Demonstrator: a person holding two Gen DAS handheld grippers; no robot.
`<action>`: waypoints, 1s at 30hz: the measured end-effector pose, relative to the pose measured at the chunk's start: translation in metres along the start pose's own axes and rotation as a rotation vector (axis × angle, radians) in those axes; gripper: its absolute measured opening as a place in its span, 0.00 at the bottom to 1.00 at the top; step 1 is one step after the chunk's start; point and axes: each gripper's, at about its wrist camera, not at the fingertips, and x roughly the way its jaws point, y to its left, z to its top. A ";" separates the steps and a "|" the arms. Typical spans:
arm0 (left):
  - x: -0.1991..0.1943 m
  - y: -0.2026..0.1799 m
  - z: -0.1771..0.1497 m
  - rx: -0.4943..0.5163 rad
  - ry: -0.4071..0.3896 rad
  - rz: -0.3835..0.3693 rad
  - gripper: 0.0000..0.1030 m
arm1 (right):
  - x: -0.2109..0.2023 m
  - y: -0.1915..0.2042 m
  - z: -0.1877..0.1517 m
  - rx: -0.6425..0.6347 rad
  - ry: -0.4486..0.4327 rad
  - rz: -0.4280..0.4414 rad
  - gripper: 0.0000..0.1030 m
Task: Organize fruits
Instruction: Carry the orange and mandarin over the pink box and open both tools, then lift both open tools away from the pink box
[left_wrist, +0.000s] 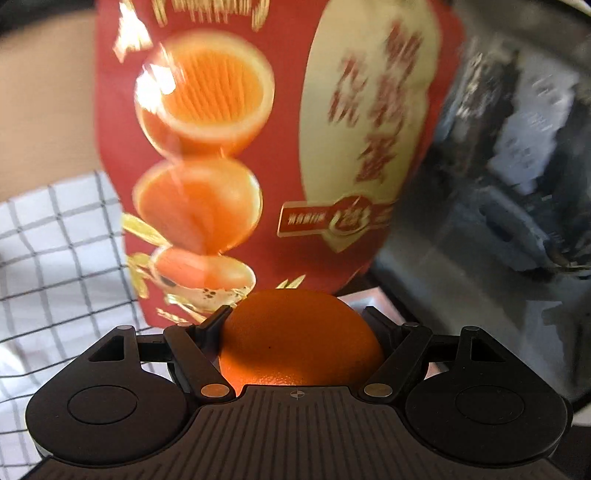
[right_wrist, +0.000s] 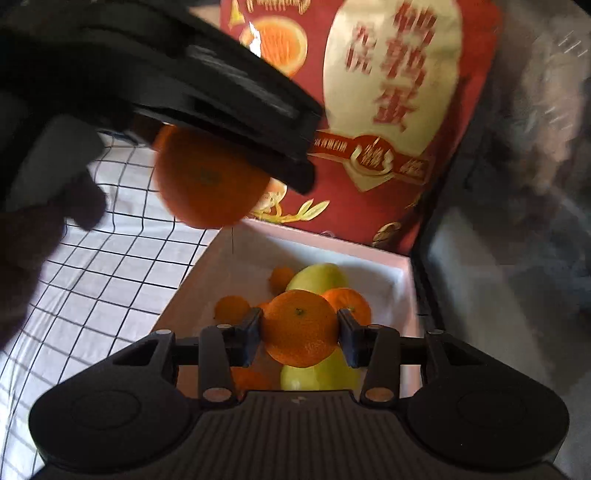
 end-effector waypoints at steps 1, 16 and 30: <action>0.013 0.004 0.001 -0.004 0.021 -0.013 0.79 | 0.010 0.000 0.000 0.001 0.013 0.008 0.41; 0.036 0.005 -0.003 0.024 0.040 -0.049 0.76 | 0.050 0.026 -0.018 -0.139 0.082 0.029 0.65; -0.090 0.034 -0.064 -0.133 -0.169 0.069 0.74 | 0.016 -0.006 -0.029 0.062 -0.014 -0.038 0.68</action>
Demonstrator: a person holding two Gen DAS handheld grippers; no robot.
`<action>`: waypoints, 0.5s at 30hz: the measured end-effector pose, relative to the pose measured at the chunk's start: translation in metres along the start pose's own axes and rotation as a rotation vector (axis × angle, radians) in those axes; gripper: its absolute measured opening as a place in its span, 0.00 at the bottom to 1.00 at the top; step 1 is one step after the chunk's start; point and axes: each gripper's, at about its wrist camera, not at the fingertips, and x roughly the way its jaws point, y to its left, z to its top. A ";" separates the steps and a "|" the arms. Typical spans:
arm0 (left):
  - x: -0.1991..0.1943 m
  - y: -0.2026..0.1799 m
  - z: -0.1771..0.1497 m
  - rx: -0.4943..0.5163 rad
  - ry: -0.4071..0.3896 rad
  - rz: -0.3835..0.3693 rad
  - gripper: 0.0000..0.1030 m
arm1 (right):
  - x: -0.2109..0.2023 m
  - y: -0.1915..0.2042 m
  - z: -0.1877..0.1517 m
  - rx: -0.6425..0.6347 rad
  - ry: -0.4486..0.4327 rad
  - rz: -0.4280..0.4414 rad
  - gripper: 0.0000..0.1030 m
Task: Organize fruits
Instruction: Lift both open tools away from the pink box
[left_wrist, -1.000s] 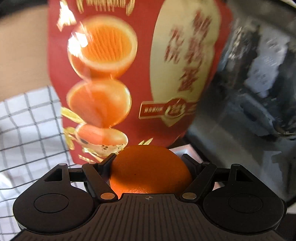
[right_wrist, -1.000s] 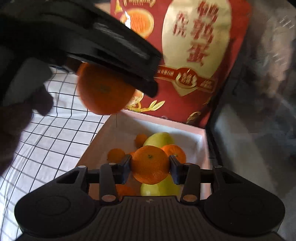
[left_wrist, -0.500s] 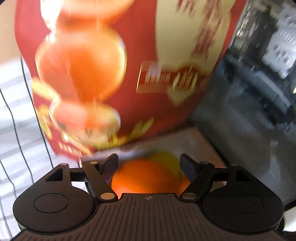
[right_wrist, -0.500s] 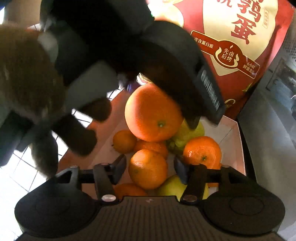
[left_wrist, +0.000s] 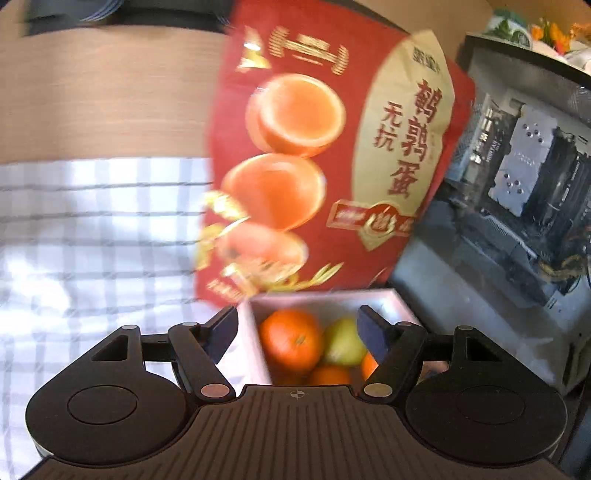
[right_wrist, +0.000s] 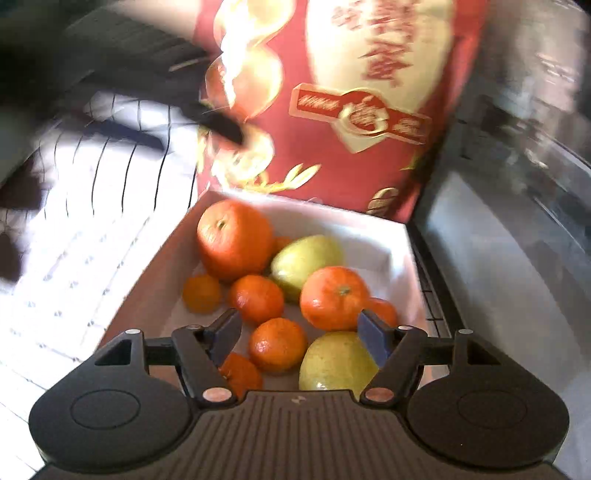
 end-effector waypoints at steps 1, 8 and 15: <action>-0.011 0.005 -0.007 -0.003 0.000 0.025 0.74 | -0.005 -0.005 0.000 0.025 -0.015 0.012 0.69; -0.066 0.017 -0.099 -0.021 0.015 0.193 0.74 | -0.059 0.001 -0.040 0.010 -0.077 0.081 0.76; -0.059 0.001 -0.155 -0.006 0.057 0.268 0.74 | -0.065 0.013 -0.088 0.020 0.041 0.131 0.80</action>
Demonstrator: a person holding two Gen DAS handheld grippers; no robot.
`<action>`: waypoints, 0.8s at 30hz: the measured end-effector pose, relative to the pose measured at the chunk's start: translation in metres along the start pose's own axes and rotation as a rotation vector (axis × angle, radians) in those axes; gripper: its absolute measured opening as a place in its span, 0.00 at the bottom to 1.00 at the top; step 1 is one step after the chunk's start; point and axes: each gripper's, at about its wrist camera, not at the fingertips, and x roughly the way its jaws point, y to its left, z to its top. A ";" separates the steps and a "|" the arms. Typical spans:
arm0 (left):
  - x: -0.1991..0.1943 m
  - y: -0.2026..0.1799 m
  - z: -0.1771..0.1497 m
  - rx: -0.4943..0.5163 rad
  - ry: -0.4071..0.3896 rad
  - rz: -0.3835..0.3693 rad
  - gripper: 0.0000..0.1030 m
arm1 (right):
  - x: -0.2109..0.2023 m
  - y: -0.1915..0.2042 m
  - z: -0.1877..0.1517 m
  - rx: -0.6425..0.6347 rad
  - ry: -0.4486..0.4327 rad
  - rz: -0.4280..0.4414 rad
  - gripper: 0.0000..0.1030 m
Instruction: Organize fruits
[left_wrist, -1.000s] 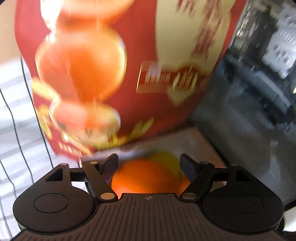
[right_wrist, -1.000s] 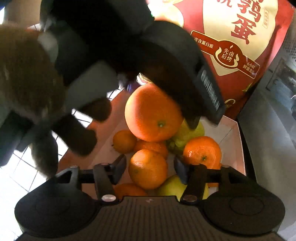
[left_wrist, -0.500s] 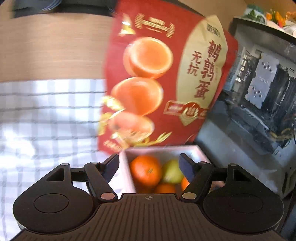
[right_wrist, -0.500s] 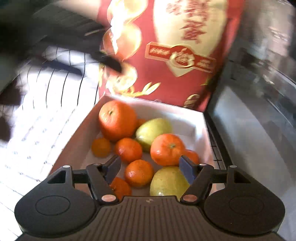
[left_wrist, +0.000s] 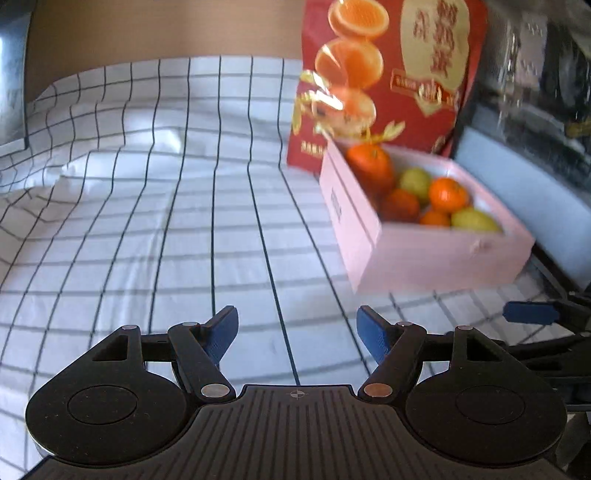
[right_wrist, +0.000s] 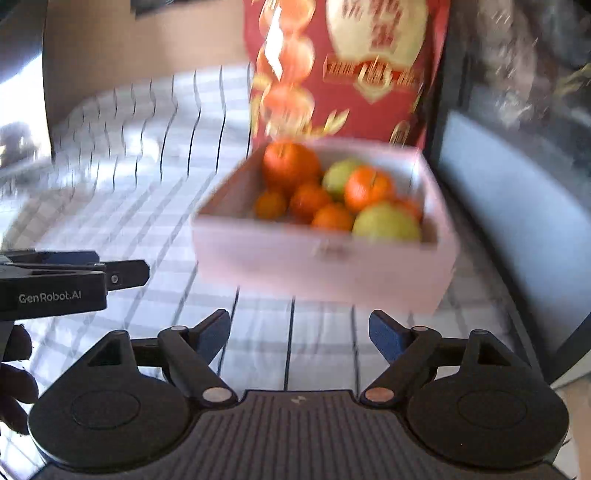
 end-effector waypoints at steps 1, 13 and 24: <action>0.003 -0.003 -0.004 0.010 0.004 0.013 0.74 | 0.007 0.002 -0.004 -0.011 0.025 0.002 0.80; 0.008 -0.015 -0.021 0.052 -0.038 0.093 0.70 | 0.027 -0.012 -0.013 0.015 0.019 -0.031 1.00; 0.010 -0.015 -0.019 0.055 -0.039 0.097 0.71 | 0.031 -0.015 -0.016 0.023 -0.060 -0.043 1.00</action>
